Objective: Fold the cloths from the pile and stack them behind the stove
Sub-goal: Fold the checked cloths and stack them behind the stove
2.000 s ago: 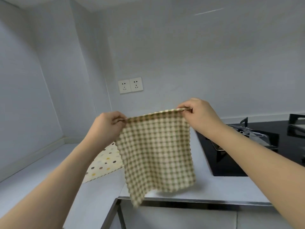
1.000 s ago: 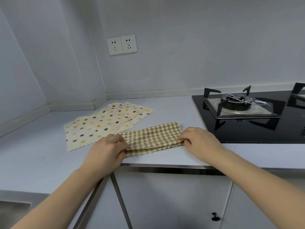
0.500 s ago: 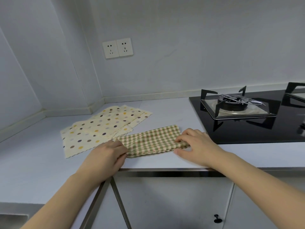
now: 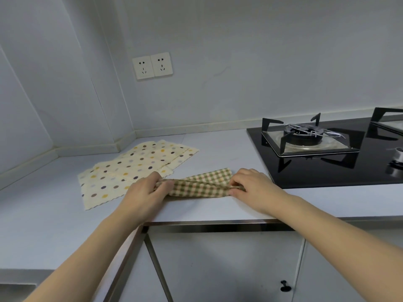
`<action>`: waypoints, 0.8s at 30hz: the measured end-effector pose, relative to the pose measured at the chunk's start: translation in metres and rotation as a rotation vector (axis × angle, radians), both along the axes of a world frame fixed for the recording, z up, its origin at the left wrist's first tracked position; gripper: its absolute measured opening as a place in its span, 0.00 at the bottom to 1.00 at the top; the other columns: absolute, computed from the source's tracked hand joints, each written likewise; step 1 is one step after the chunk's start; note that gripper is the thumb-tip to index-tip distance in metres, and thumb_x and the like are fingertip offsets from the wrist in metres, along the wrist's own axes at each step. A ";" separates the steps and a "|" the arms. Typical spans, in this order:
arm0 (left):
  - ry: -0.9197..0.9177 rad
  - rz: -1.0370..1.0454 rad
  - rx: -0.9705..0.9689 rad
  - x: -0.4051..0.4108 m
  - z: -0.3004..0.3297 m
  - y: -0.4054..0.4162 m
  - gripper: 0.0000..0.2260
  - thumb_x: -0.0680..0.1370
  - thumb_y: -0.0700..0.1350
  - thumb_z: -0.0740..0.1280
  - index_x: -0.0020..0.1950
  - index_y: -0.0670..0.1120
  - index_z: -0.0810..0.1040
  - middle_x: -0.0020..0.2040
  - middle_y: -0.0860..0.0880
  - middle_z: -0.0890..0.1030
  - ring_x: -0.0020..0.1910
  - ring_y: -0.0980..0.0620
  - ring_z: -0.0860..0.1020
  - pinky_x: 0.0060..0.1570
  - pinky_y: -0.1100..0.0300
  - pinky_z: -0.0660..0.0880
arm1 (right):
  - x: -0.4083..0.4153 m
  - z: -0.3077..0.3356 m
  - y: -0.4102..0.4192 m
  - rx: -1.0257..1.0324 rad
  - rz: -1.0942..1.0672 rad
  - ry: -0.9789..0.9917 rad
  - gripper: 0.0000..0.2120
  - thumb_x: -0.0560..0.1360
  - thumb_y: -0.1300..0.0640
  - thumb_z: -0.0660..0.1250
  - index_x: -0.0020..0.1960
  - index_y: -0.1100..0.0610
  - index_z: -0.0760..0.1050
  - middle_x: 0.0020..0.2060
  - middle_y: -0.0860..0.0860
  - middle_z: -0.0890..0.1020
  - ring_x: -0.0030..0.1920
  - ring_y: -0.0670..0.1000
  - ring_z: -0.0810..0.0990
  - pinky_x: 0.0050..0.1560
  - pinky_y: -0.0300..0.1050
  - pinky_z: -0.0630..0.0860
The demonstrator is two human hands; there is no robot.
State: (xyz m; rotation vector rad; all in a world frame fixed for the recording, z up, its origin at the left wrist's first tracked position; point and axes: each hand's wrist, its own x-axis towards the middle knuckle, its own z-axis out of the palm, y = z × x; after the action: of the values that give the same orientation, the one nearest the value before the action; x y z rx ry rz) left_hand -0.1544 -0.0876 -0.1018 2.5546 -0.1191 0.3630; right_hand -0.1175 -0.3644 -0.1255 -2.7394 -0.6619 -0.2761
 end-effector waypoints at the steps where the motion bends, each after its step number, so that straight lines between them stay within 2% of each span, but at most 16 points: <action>1: -0.022 -0.017 0.056 -0.003 0.002 0.002 0.17 0.74 0.62 0.58 0.43 0.48 0.71 0.38 0.49 0.76 0.41 0.49 0.73 0.39 0.54 0.67 | -0.001 0.002 -0.001 -0.021 0.005 0.019 0.13 0.78 0.43 0.62 0.58 0.48 0.74 0.54 0.44 0.73 0.57 0.48 0.71 0.55 0.42 0.63; 2: -0.045 -0.033 0.116 -0.005 0.003 0.005 0.17 0.73 0.63 0.60 0.43 0.50 0.70 0.38 0.50 0.75 0.41 0.50 0.72 0.38 0.55 0.66 | -0.002 0.005 -0.003 -0.047 0.011 0.039 0.14 0.77 0.42 0.62 0.59 0.47 0.74 0.55 0.44 0.73 0.57 0.48 0.71 0.54 0.42 0.63; 4: -0.085 -0.041 0.185 -0.007 0.004 0.008 0.13 0.77 0.59 0.63 0.45 0.51 0.69 0.39 0.51 0.75 0.41 0.52 0.72 0.37 0.57 0.65 | -0.006 0.012 -0.004 -0.109 0.013 0.051 0.18 0.77 0.40 0.61 0.62 0.47 0.72 0.56 0.45 0.73 0.57 0.48 0.72 0.55 0.43 0.63; 8: -0.154 -0.057 0.122 -0.013 0.010 0.014 0.07 0.81 0.51 0.61 0.46 0.49 0.71 0.39 0.50 0.76 0.40 0.52 0.72 0.39 0.57 0.68 | -0.013 0.018 -0.002 -0.128 -0.019 0.020 0.23 0.77 0.40 0.61 0.67 0.49 0.70 0.60 0.47 0.74 0.59 0.49 0.73 0.59 0.44 0.66; 10: -0.187 -0.067 0.046 -0.019 0.013 0.014 0.07 0.81 0.49 0.61 0.45 0.50 0.73 0.39 0.51 0.77 0.40 0.52 0.74 0.39 0.56 0.69 | -0.016 0.017 0.000 -0.116 -0.034 0.019 0.22 0.77 0.41 0.62 0.67 0.50 0.70 0.59 0.47 0.75 0.59 0.50 0.74 0.58 0.44 0.67; 12: -0.202 -0.055 -0.039 -0.024 0.018 0.014 0.08 0.81 0.48 0.61 0.44 0.50 0.75 0.39 0.52 0.77 0.40 0.52 0.74 0.39 0.57 0.70 | -0.018 0.014 0.000 -0.077 -0.036 0.008 0.15 0.78 0.46 0.62 0.62 0.50 0.73 0.55 0.47 0.77 0.55 0.51 0.76 0.53 0.44 0.69; 15: -0.226 -0.032 -0.073 -0.031 0.025 0.015 0.10 0.82 0.48 0.61 0.43 0.48 0.77 0.36 0.48 0.78 0.38 0.50 0.75 0.38 0.55 0.70 | -0.020 0.011 -0.003 0.252 -0.064 0.043 0.06 0.79 0.51 0.63 0.50 0.51 0.77 0.42 0.49 0.81 0.44 0.52 0.78 0.45 0.47 0.73; 18: -0.251 -0.015 -0.104 -0.038 0.036 0.016 0.08 0.81 0.48 0.61 0.45 0.51 0.78 0.36 0.51 0.80 0.37 0.55 0.75 0.38 0.58 0.71 | -0.023 0.025 -0.008 0.708 -0.048 0.104 0.07 0.79 0.54 0.64 0.43 0.52 0.77 0.37 0.48 0.80 0.38 0.50 0.75 0.40 0.45 0.70; 21: -0.185 -0.014 -0.234 -0.039 0.051 0.011 0.05 0.80 0.48 0.65 0.45 0.52 0.79 0.38 0.50 0.81 0.35 0.55 0.76 0.39 0.59 0.72 | -0.020 0.050 -0.009 1.120 -0.048 0.256 0.09 0.81 0.53 0.61 0.46 0.52 0.78 0.44 0.46 0.82 0.46 0.47 0.77 0.49 0.43 0.73; 24: -0.021 -0.094 -0.463 -0.036 0.064 0.001 0.06 0.78 0.46 0.68 0.42 0.47 0.82 0.36 0.48 0.80 0.34 0.54 0.75 0.39 0.58 0.73 | -0.005 0.072 -0.006 1.186 -0.135 0.272 0.10 0.82 0.51 0.57 0.51 0.52 0.76 0.50 0.47 0.80 0.52 0.48 0.76 0.53 0.45 0.71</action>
State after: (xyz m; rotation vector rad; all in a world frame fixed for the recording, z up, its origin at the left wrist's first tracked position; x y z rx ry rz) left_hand -0.1907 -0.0864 -0.0379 2.0812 -0.1439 0.3362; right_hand -0.1226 -0.3705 -0.0531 -1.6226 -0.1241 -0.2136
